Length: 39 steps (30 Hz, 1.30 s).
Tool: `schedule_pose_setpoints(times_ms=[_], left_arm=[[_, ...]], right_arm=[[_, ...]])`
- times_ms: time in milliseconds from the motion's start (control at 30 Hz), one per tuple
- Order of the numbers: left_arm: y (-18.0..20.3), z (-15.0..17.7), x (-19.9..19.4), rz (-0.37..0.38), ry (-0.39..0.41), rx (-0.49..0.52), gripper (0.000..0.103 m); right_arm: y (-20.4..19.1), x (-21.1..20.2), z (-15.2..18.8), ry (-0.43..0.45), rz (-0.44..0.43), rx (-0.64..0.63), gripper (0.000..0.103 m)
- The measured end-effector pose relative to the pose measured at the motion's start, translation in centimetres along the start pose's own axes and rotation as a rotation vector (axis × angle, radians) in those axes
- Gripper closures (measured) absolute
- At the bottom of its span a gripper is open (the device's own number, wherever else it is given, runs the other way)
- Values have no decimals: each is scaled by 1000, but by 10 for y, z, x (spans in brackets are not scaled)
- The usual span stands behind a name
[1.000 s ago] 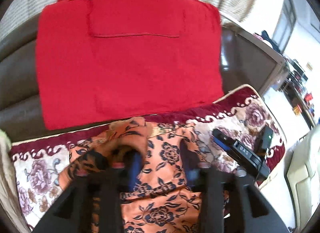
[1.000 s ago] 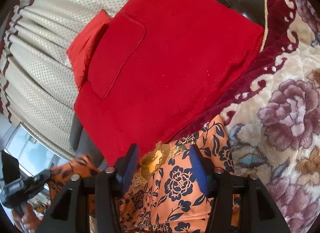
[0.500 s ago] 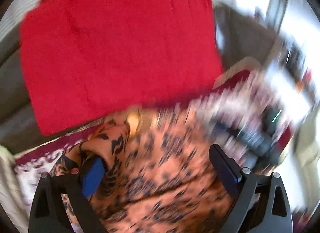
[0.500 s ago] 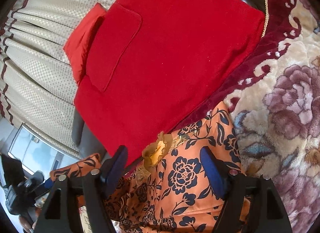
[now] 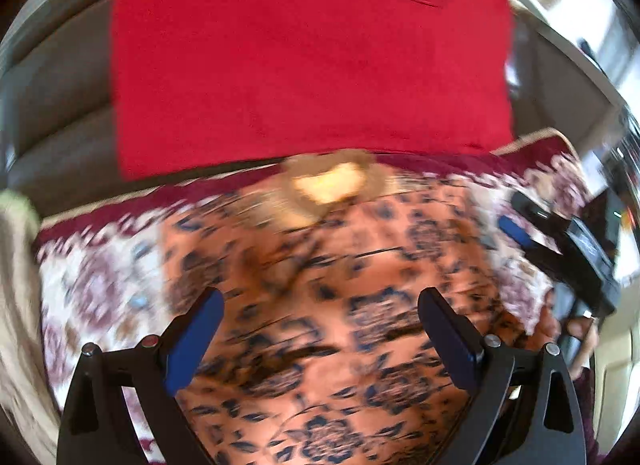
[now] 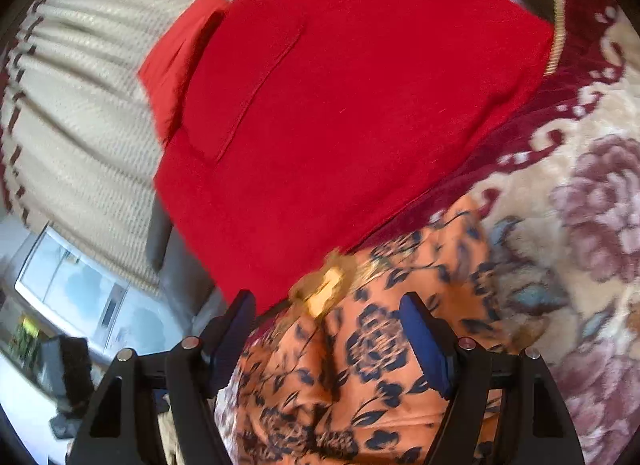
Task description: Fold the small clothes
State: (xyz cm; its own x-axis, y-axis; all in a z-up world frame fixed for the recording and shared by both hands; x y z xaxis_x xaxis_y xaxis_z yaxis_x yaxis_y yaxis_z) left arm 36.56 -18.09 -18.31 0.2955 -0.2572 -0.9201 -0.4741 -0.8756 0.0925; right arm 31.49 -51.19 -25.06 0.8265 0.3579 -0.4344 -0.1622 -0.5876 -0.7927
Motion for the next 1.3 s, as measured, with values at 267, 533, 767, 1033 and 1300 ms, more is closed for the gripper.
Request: schedule_pose_setpoints(times_ms=[267,533,767,1033,1300], left_arm=[[-127,53,21,-158,5,-259,6],[-156,66,45,-259,15,-311,6],[-150,61,75,-344,-35,-226,6],[-142,59,69,-368,-15,-197,6],[-124,37,71,-386,0,-146,6]], right_arm=[[-89,58,92,-283,-57,-409,25],[-126,113,176,-543,-324,-267,25],[-79,137,145,-374,-96,-164,32],[29,13,16,178,269,52,33],[-26,54,64,-69,176,-177,31]])
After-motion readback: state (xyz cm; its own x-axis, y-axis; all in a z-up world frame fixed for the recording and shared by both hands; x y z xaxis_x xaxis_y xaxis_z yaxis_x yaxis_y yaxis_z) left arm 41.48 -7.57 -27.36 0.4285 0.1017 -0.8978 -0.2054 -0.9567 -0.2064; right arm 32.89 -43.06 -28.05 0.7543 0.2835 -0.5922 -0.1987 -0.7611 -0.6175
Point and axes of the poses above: each gripper's, at about its wrist camera, not at the fingertips, and x roughly the way its jaws point, y to its right, z to its underside, the point moved 9 cm from there along x, roughly the way its jaws point, and after that the axes turned 5 degrees about -y, right-handed, at the moved point
